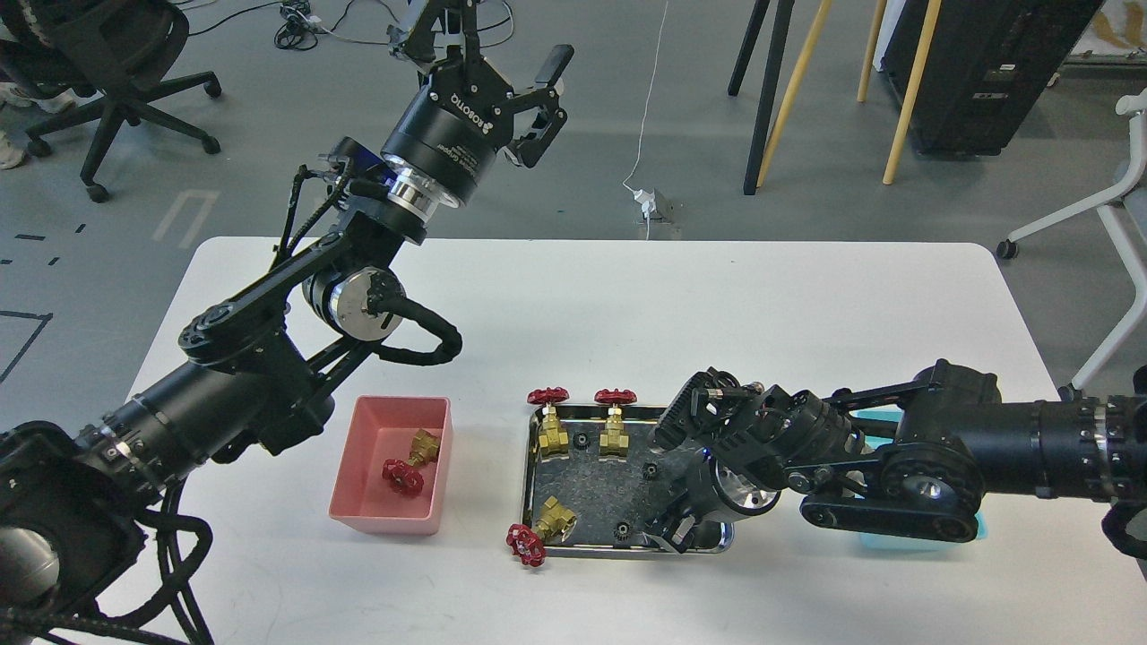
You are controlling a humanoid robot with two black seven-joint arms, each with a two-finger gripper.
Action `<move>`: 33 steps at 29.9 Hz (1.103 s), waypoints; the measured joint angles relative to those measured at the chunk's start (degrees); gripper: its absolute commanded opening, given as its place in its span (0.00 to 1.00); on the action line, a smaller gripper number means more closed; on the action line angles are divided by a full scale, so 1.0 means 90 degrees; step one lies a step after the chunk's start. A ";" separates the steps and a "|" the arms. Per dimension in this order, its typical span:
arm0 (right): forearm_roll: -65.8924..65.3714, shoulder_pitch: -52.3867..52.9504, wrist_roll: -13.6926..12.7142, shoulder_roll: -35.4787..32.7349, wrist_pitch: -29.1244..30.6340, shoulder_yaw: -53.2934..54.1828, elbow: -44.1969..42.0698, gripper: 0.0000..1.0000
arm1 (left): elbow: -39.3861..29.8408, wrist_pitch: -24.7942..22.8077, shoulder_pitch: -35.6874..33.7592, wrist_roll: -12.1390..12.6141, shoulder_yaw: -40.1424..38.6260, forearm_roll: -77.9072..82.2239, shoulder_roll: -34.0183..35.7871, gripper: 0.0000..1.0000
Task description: Place valve in pink box and gear in blue box
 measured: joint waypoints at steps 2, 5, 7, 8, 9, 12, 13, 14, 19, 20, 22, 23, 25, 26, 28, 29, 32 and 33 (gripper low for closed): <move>0.0000 -0.0002 0.0000 0.0015 0.0000 0.0004 -0.0001 0.59 | 0.0001 -0.0002 0.0035 0.0000 0.0000 0.0000 -0.0001 0.94; 0.0000 -0.0009 -0.0002 0.0020 0.0000 0.0004 -0.0001 0.55 | 0.0002 -0.0003 0.0059 0.0000 0.0000 0.0000 -0.0001 0.94; -0.0001 -0.0009 -0.0006 0.0021 0.0000 0.0001 -0.0001 0.51 | 0.0005 -0.0003 0.0062 0.0000 0.0000 0.0000 -0.0001 0.94; -0.0001 -0.0010 -0.0008 0.0022 0.0000 -0.0003 0.0002 0.49 | 0.0005 -0.0003 0.0062 0.0000 0.0000 0.0000 -0.0001 0.94; 0.0000 -0.0010 -0.0008 0.0021 0.0000 -0.0007 0.0003 0.45 | 0.0005 -0.0003 0.0063 0.0000 0.0000 0.0000 -0.0001 0.94; -0.0001 -0.0013 -0.0017 0.0016 0.0000 -0.0013 0.0002 0.38 | 0.0005 -0.0003 0.0064 0.0000 0.0000 0.0000 -0.0001 0.94; -0.0005 -0.0016 -0.0017 0.0013 0.0000 -0.0014 0.0002 0.37 | 0.0005 -0.0003 0.0064 0.0000 0.0000 0.0000 -0.0001 0.94; -0.0007 -0.0023 -0.0019 0.0008 0.0000 -0.0014 0.0000 0.35 | 0.0005 -0.0002 0.0067 0.0000 0.0000 0.0000 -0.0001 0.94; -0.0014 -0.0054 -0.0032 0.0001 -0.0001 -0.0014 -0.0014 0.22 | 0.0004 0.0000 0.0106 0.0000 0.0000 0.0001 -0.0001 0.95; -0.0014 -0.0058 -0.0032 0.0004 -0.0001 -0.0014 -0.0017 0.21 | 0.0002 -0.0001 0.0110 0.0000 0.0000 0.0002 -0.0001 0.95; -0.0014 -0.0060 -0.0032 0.0008 -0.0002 -0.0014 -0.0021 0.19 | 0.0000 -0.0002 0.0124 0.0000 0.0000 0.0004 -0.0001 0.95; -0.0014 -0.0060 -0.0032 0.0008 -0.0002 -0.0014 -0.0022 0.18 | -0.0001 -0.0004 0.0128 0.0000 0.0000 0.0005 -0.0001 0.95; -0.0013 -0.0060 -0.0032 0.0009 -0.0002 -0.0013 -0.0022 0.17 | -0.0001 -0.0007 0.0134 0.0000 0.0000 0.0005 -0.0001 0.95; -0.0013 -0.0060 -0.0032 0.0004 -0.0003 -0.0010 -0.0022 0.16 | -0.0001 -0.0008 0.0134 0.0000 0.0000 0.0005 -0.0001 0.95; -0.0004 -0.0052 -0.0030 -0.0022 -0.0002 -0.0006 -0.0010 0.15 | -0.0001 -0.0010 0.0138 0.0000 0.0000 0.0005 -0.0001 0.95; 0.0000 -0.0031 -0.0026 -0.0046 -0.0001 -0.0004 0.0004 0.15 | -0.0001 -0.0010 0.0141 0.0000 0.0000 0.0004 -0.0001 0.95; 0.0008 0.0106 -0.0026 -0.0199 -0.0001 0.0055 0.0059 0.15 | -0.0001 -0.0010 0.0142 0.0000 0.0000 0.0001 -0.0001 0.95; 0.0013 0.0181 -0.0023 -0.0285 -0.0002 0.0080 0.0103 0.15 | -0.0001 -0.0010 0.0142 0.0000 0.0000 0.0001 -0.0001 0.95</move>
